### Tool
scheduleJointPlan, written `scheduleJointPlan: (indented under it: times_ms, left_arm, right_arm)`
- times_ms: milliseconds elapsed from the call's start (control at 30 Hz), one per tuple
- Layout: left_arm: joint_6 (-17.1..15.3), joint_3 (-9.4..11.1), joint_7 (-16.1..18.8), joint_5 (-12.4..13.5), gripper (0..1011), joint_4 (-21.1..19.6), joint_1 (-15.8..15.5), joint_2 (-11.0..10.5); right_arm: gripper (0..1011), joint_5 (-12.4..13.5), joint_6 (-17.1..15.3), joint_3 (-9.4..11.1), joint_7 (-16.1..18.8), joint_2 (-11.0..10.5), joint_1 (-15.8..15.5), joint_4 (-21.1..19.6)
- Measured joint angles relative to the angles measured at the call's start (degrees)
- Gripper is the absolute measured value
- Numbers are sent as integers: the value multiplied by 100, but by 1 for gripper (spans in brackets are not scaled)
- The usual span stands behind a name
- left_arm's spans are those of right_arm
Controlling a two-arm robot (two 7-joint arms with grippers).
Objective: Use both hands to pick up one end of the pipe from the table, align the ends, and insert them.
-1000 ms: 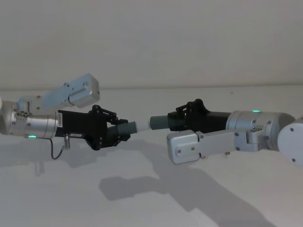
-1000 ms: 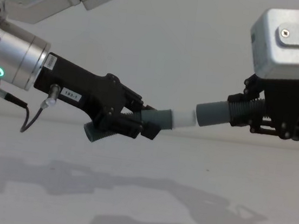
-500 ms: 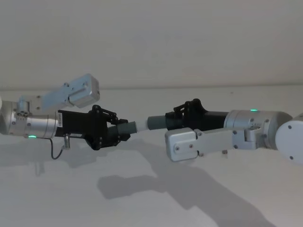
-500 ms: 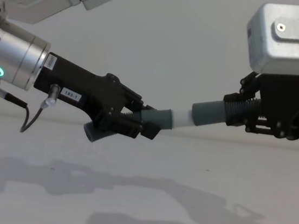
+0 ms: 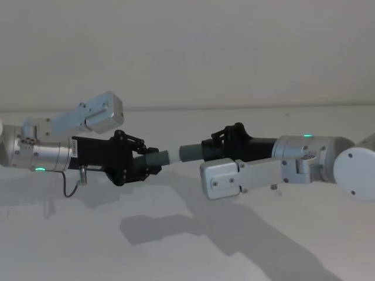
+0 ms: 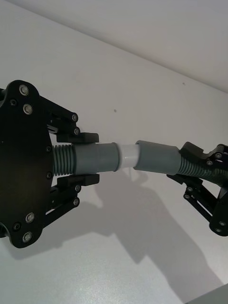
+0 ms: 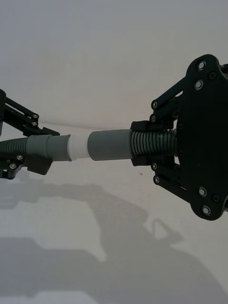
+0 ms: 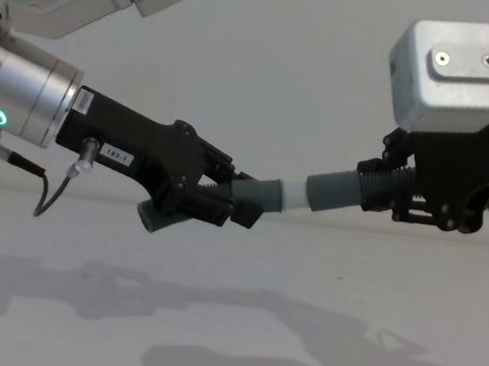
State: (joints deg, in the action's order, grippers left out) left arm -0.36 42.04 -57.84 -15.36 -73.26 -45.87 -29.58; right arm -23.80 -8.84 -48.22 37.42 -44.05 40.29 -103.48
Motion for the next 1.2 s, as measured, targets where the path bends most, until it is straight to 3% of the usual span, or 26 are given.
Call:
scheduleJointPlan:
  times_ms: [367,1200]
  left_arm:
    - [0,0,-1,1,341,0,0,-4]
    - [0,-1,-1,1,341,0,0,-4]
  right_arm:
    - [255,-114,119,-31,15,75,16,93]
    - [255,-86,185,58,29,168,-43,124]
